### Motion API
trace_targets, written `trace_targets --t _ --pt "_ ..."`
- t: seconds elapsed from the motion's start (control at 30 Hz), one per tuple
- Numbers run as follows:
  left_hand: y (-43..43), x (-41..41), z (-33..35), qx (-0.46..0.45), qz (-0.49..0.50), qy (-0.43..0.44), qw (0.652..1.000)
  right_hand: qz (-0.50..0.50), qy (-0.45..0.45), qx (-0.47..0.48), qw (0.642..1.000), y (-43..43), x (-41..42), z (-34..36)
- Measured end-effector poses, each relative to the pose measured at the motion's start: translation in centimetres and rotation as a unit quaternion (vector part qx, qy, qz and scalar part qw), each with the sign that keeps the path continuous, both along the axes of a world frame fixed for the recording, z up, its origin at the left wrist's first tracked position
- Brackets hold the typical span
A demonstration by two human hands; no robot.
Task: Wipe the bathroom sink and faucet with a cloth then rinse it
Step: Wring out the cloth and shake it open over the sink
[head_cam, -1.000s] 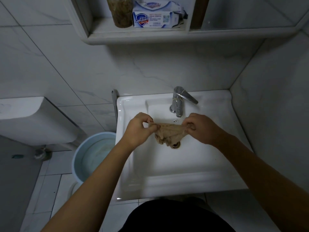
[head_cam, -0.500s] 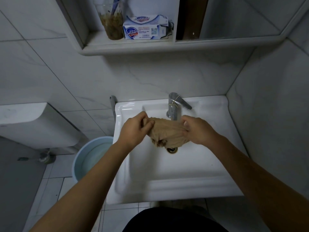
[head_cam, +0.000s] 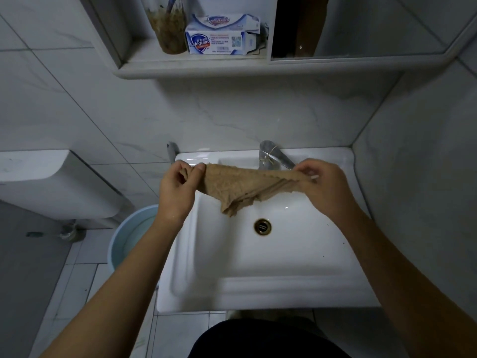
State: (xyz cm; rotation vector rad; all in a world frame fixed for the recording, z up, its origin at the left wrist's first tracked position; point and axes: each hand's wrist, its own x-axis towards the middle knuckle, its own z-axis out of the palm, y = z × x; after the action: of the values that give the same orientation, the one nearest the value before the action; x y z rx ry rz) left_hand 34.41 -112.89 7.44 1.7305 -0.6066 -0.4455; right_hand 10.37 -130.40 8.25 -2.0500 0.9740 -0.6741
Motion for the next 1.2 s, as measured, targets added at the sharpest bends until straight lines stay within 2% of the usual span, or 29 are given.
trace_targets --t 0.07,0.13,0.17,0.23,0.27,0.33,0.37,0.57,0.67,0.73,0.8,0.87,0.93,1.0,1.1,1.2 --pt "0.4 -0.4 0.4 -0.032 0.007 -0.068 0.997 -0.029 -0.033 -0.057 0.997 0.5 -0.1 1.6" --pt "1.0 -0.9 -1.4 0.003 -0.03 -0.149 0.988 -0.077 -0.025 -0.063 0.995 1.0 -0.3 -0.2" --pt "1.5 -1.3 -3.3 0.067 -0.072 -0.177 0.979 -0.084 0.023 -0.047 0.995 1.4 -0.4 -2.1" --pt "2.3 -1.6 -7.3 0.201 -0.143 -0.188 0.951 -0.015 0.186 0.014 0.982 2.3 -1.0 -7.2" --pt "2.5 -1.5 -8.5 0.222 -0.139 -0.163 0.951 0.006 0.224 0.036 0.974 2.6 -1.3 -9.2" --pt "2.1 -0.7 -9.0 0.189 -0.081 -0.109 0.973 -0.031 0.192 0.056 0.979 2.2 -1.7 -10.8" --pt "1.7 -0.7 -8.3 0.167 -0.063 -0.108 0.978 -0.05 0.175 0.053 0.982 1.9 -1.5 -10.7" --pt "1.0 0.0 -5.8 0.151 -0.096 -0.094 0.979 -0.068 0.113 0.134 0.982 1.4 -0.8 -7.9" --pt "1.3 0.6 -5.0 0.13 -0.083 -0.05 0.987 -0.054 0.087 0.165 0.981 1.8 -0.9 -6.0" --pt "1.4 0.8 -4.4 0.091 -0.065 -0.003 0.994 -0.058 0.057 0.147 0.986 1.9 -0.8 -4.8" --pt "1.7 0.7 -4.4 0.077 -0.064 0.02 0.995 -0.084 0.032 0.091 0.992 2.5 -0.8 -4.3" --pt "2.3 0.1 -5.2 0.134 -0.105 0.003 0.985 -0.096 0.077 0.052 0.991 3.2 -1.1 -5.7" --pt "3.0 -0.4 -6.5 0.216 -0.159 -0.007 0.963 -0.051 0.198 0.074 0.976 4.3 -1.6 -8.0" --pt "3.2 -0.5 -7.1 0.234 -0.163 0.014 0.959 -0.046 0.235 0.104 0.965 5.0 -1.8 -9.4" --pt "3.1 -0.5 -6.2 0.177 -0.116 0.138 0.968 -0.122 0.148 0.169 0.967 5.2 -1.2 -9.1" --pt "2.9 -0.6 -5.5 0.125 -0.152 0.286 0.938 -0.156 0.088 0.256 0.95 6.0 -0.3 -8.6"
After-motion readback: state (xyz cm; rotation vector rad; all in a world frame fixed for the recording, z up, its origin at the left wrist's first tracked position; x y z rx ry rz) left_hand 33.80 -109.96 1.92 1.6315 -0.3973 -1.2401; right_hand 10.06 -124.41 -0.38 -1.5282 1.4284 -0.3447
